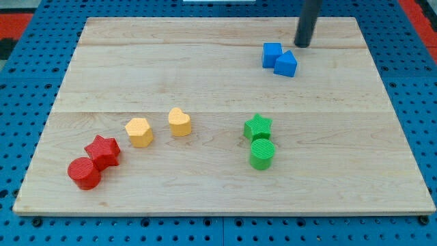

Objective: Push the green star away from the green circle

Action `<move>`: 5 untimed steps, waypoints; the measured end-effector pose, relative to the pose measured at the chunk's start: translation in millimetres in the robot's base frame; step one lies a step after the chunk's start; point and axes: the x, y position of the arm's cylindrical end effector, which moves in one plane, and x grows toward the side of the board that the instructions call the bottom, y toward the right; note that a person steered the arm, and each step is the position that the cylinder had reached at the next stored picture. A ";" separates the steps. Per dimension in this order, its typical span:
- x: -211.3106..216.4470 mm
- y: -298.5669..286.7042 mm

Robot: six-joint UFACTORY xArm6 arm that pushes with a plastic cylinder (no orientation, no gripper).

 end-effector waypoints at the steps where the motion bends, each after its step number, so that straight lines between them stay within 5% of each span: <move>1: 69.3 -6.9; 3: 146.4 13.7; 5: 211.8 -56.5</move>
